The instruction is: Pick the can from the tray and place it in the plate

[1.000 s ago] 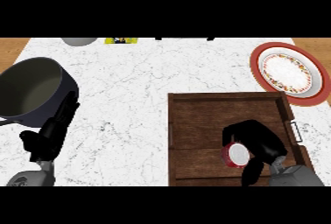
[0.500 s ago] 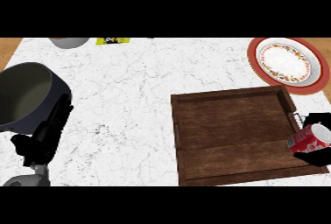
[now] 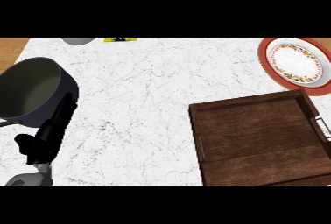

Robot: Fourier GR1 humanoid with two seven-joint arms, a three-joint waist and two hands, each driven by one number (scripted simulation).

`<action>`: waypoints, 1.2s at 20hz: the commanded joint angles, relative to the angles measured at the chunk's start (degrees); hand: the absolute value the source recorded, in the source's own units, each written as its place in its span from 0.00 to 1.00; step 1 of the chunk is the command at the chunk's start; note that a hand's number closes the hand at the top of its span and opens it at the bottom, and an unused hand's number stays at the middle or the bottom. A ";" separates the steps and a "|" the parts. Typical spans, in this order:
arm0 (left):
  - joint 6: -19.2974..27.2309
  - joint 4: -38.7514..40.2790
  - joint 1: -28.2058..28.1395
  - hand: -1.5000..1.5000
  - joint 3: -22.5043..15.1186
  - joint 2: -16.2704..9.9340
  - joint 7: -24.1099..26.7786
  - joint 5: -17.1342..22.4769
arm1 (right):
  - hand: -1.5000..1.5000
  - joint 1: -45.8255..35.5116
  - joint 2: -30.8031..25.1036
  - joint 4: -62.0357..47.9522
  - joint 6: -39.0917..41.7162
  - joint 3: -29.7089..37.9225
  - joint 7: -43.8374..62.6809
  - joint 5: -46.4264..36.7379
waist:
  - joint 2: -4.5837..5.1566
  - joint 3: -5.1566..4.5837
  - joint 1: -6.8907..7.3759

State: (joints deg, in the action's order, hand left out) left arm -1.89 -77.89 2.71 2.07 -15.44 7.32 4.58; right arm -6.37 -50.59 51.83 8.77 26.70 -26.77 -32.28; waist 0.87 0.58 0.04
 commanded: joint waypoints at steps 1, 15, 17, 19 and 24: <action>1.10 0.96 3.48 0.50 -0.93 0.79 -1.65 -1.25 | 1.00 -4.05 -3.56 -11.64 -5.09 4.09 -10.40 0.72 | 0.13 -0.04 1.31; -0.21 -0.88 0.96 0.50 -1.67 1.66 -0.67 -1.86 | 1.00 -24.30 -12.06 -30.08 -4.74 5.80 -20.93 1.70 | -0.42 -0.40 2.12; 0.14 1.54 2.73 0.50 -1.89 2.70 -0.86 -2.14 | 1.00 -27.76 -11.56 -31.70 -5.72 4.76 -19.98 0.60 | -0.23 -0.39 2.30; -1.16 5.18 0.83 0.50 -0.70 2.19 4.89 -2.16 | 1.00 -28.30 -11.73 -33.89 -5.85 4.23 -21.88 -0.22 | -0.11 -0.39 2.22; 0.38 0.98 0.30 0.50 -1.38 2.57 0.21 -3.03 | 1.00 -34.59 -8.74 -33.95 -3.76 -0.37 -19.29 -3.45 | -0.32 -0.44 2.04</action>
State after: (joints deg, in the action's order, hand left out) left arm -2.68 -76.62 4.39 1.19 -13.92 7.30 2.68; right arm -37.16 -59.66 19.23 2.74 28.56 -46.15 -34.15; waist 0.64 0.18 2.39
